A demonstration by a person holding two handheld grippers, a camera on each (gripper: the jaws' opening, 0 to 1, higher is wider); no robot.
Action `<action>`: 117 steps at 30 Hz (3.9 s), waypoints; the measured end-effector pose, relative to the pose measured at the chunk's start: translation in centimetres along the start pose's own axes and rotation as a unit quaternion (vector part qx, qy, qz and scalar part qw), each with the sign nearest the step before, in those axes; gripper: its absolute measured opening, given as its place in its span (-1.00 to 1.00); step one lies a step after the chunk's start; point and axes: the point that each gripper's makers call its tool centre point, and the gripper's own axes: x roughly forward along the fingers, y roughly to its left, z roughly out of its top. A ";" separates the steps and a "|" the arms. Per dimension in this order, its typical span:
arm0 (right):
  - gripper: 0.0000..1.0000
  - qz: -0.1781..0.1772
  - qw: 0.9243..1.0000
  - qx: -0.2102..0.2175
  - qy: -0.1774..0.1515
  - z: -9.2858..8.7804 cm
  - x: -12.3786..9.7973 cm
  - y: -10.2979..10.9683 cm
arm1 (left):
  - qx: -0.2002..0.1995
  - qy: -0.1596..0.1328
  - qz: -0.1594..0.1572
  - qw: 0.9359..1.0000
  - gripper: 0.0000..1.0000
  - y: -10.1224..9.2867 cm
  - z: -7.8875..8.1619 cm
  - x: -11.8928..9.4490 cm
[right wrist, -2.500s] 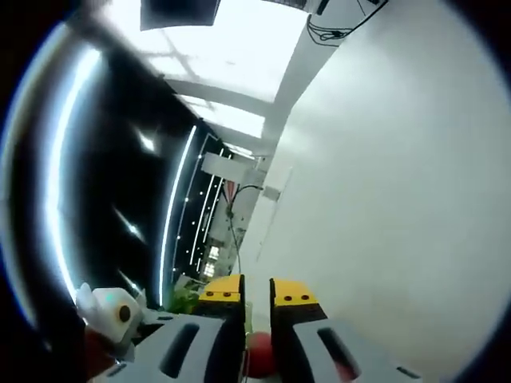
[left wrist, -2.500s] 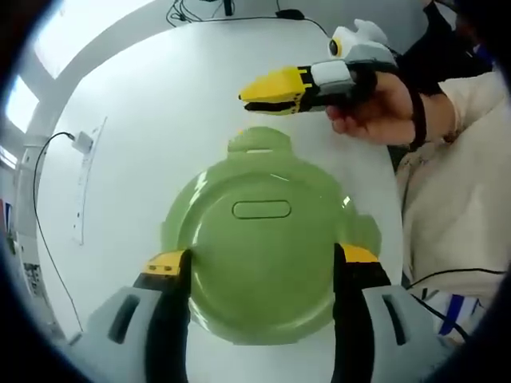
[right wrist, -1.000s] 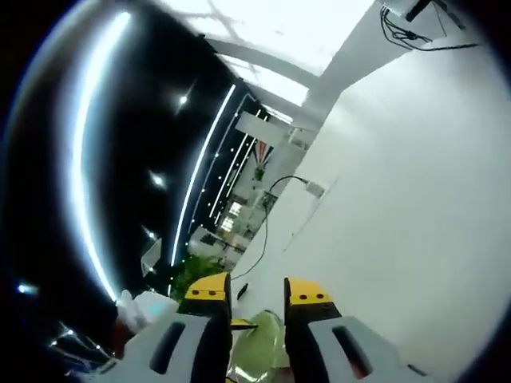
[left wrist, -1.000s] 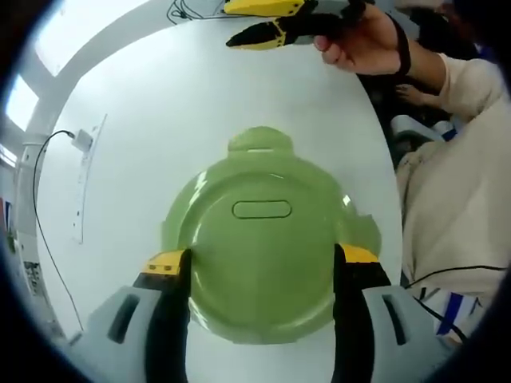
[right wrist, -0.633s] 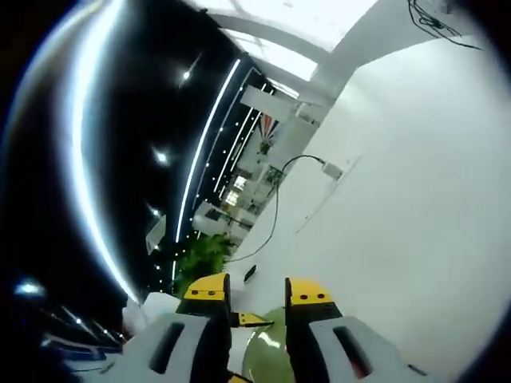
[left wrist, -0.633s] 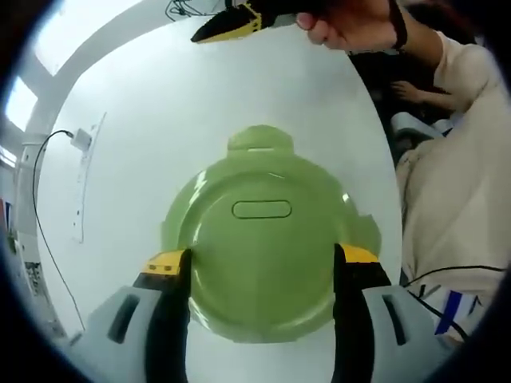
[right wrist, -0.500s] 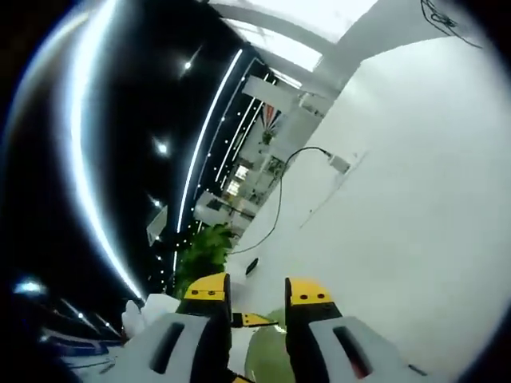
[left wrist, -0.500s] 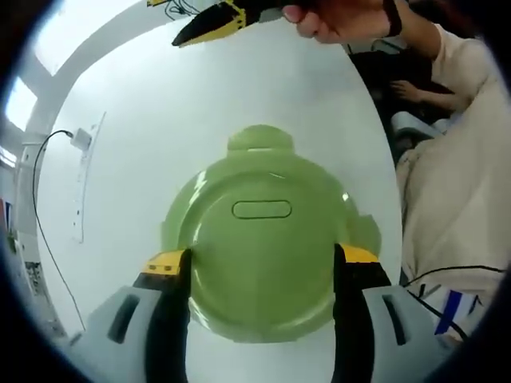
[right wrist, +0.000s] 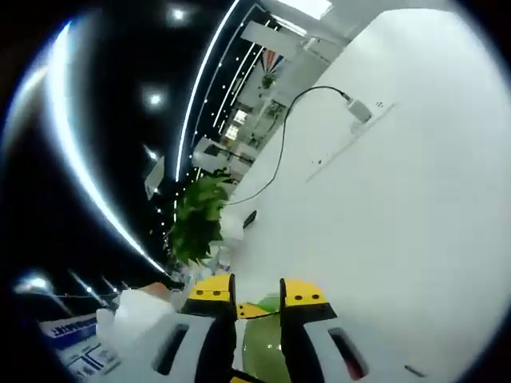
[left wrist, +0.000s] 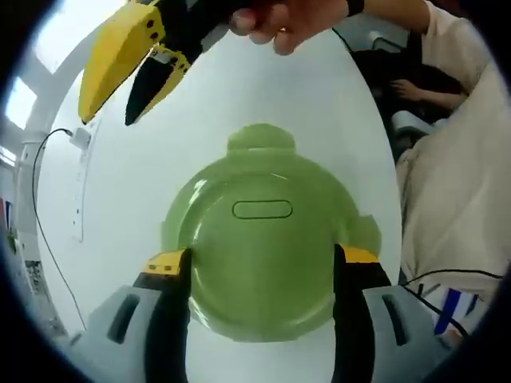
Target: Open container latches remove lid place lid upside down on tabletop take tomato from container place on tabletop
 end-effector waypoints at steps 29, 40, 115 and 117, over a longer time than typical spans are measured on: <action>-0.73 -0.002 0.986 0.016 0.168 -4.0 6.7 -2.7 | -0.002 -0.008 0.001 1.000 0.30 0.0 -0.2 -0.2; -0.68 0.001 0.978 0.020 0.206 -5.1 7.7 -3.2 | -0.003 -0.009 0.001 1.000 0.30 -0.1 -0.1 -0.3; -0.93 0.071 0.983 0.005 0.166 -4.6 9.3 -2.6 | -0.002 -0.028 0.003 1.000 0.28 1.1 0.0 0.0; -0.92 0.073 0.984 0.006 0.160 -4.7 9.2 -2.4 | -0.003 -0.031 0.003 0.999 0.28 1.1 0.0 0.0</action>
